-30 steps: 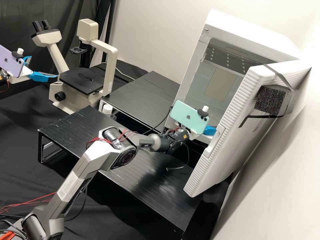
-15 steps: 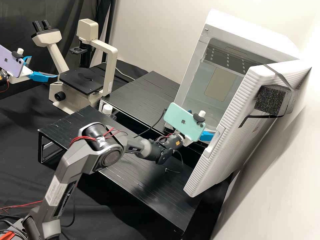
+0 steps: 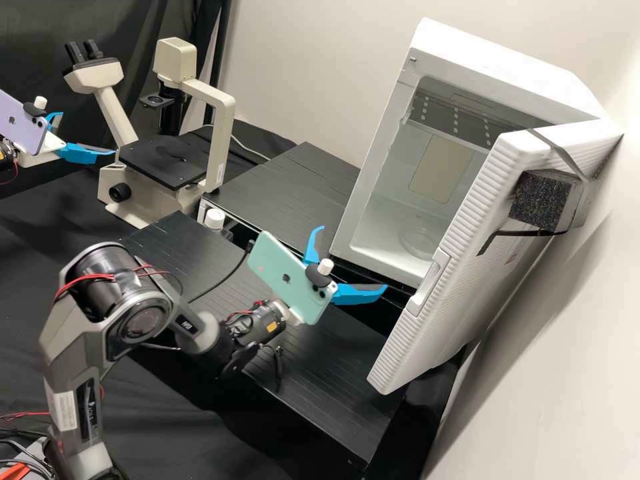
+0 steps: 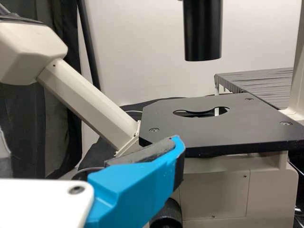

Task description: Return the petri dish to the incubator.

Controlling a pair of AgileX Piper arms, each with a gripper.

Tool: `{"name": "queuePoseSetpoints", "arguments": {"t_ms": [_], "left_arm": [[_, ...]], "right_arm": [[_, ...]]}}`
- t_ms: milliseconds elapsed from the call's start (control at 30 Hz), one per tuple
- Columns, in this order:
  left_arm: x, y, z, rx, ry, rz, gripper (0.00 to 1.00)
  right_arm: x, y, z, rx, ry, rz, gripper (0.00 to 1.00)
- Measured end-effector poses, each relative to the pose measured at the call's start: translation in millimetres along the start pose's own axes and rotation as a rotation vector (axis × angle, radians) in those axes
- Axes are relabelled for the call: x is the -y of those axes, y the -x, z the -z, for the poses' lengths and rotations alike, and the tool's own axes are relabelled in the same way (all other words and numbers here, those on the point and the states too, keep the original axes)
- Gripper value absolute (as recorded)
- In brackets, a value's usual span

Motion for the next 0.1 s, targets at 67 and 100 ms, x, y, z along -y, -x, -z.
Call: {"name": "queuePoseSetpoints", "arguments": {"t_ms": [67,100], "left_arm": [[0.0,0.0,0.0,0.0,0.0,0.0,1.0],[0.0,0.0,0.0,0.0,0.0,0.0,1.0]], "right_arm": [[5.3,13.3,3.4,0.0,-0.005,0.028,1.0],[6.9,19.0,4.4,0.002,-0.013,0.037,1.0]]}}
